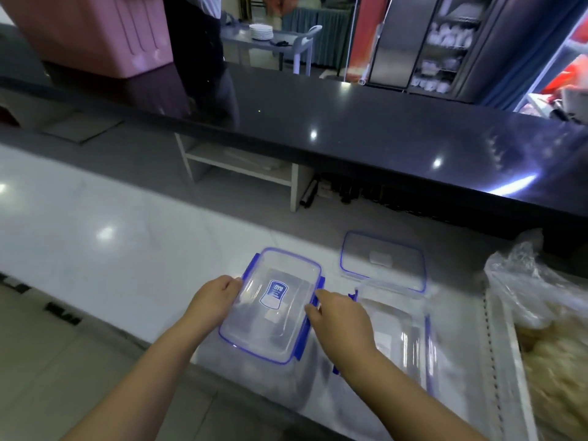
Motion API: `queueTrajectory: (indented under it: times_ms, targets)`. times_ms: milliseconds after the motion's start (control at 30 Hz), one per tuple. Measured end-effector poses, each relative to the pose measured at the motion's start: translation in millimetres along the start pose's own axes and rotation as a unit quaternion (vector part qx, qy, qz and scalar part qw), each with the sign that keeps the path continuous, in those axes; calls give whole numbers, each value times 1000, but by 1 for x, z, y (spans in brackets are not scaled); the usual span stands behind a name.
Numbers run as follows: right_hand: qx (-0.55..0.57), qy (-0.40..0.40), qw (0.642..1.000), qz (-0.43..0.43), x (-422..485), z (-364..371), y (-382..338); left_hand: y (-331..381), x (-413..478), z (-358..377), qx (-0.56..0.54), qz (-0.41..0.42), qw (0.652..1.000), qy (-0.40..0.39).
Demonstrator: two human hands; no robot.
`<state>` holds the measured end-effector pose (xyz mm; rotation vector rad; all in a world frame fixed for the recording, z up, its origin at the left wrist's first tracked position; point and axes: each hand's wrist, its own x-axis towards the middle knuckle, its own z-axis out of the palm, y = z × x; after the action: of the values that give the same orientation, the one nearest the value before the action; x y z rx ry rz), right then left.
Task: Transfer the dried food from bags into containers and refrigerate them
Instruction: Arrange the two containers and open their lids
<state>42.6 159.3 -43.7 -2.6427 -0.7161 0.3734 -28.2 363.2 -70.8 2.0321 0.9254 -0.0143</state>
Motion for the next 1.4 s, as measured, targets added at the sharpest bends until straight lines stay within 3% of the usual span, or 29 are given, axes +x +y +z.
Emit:
queueTrajectory:
  times_ms: [133,333,400,500,800,833,900,1033,1133,1233,1400]
  targets:
    - [126,18,991,43,-9,19,-28,-18,3,-17,-27,-2,1000,11]
    - [308,34,942,126,-4,56,-55,-37,11,-36,-38,26,999,18]
    - [384,56,908,155,-3,63,-61,-42,15,-38,-38,37,999,13]
    - [515,89,824,219,-4,69,-71,-47,17,-37,-78,37,996,4]
    - [517,150,777,327,-1,81,-70,-59,24,-38,-112,49,992,-13]
    - [505,149,781,337,-2,82,-67,-60,25,-39,-111,51,992,-18]
    - [437,158,822,328,-2,87,-61,-61,26,-44,-112,57,992,-22]
    - [288,223,900,239,-11,88,-61,-62,20,-49,-27,150,986,66]
    - [229,201,930,206,-12,91,-66,-66,19,-39,37,239,970,17]
    - [220,199,935,195,-13,89,-73,-68,21,-30,30,202,979,-22]
    - [257,211,927,175,-16,75,-86,-42,0,-37,-117,164,980,-2]
